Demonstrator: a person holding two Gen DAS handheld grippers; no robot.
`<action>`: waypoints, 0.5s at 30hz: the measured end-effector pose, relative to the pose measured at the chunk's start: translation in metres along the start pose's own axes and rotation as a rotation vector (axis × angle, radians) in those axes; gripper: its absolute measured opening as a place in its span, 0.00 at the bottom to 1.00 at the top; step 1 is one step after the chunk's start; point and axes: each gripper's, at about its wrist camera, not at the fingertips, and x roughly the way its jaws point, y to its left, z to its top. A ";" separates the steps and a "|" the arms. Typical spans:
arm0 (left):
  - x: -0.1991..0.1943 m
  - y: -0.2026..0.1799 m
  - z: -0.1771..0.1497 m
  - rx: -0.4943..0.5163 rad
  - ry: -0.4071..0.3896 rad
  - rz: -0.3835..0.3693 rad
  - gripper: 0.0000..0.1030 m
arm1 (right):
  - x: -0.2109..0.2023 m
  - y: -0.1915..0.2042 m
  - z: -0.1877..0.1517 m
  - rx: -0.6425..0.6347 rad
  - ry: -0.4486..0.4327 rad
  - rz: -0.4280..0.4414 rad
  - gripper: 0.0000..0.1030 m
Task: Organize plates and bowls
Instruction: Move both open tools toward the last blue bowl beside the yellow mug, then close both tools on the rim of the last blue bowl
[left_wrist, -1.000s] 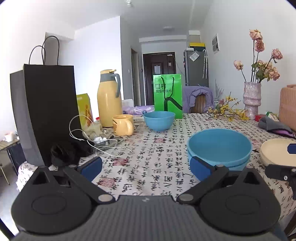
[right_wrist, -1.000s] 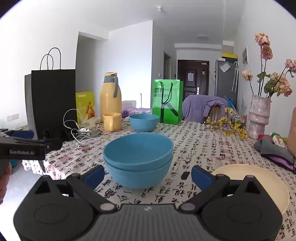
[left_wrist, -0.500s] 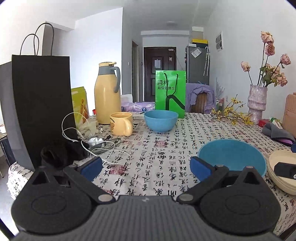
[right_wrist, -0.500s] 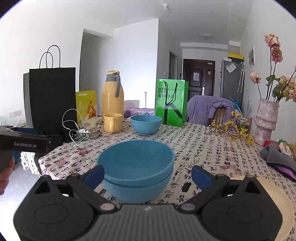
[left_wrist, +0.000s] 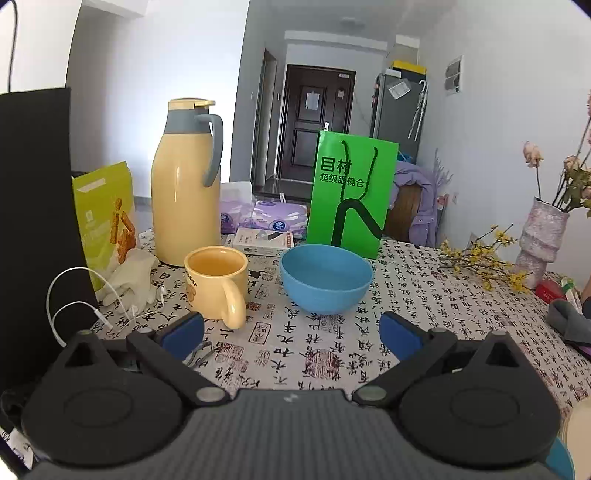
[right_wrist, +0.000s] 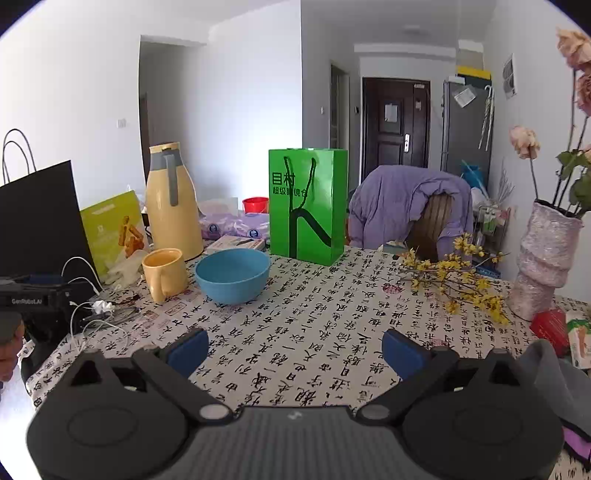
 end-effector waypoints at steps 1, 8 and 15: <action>0.015 0.002 0.007 -0.016 0.017 -0.008 1.00 | 0.015 -0.007 0.010 0.004 0.011 0.012 0.97; 0.128 0.010 0.041 -0.130 0.143 0.002 0.97 | 0.153 -0.032 0.078 -0.028 0.129 0.069 0.89; 0.220 0.011 0.049 -0.205 0.281 0.053 0.77 | 0.297 -0.011 0.108 -0.067 0.243 0.156 0.77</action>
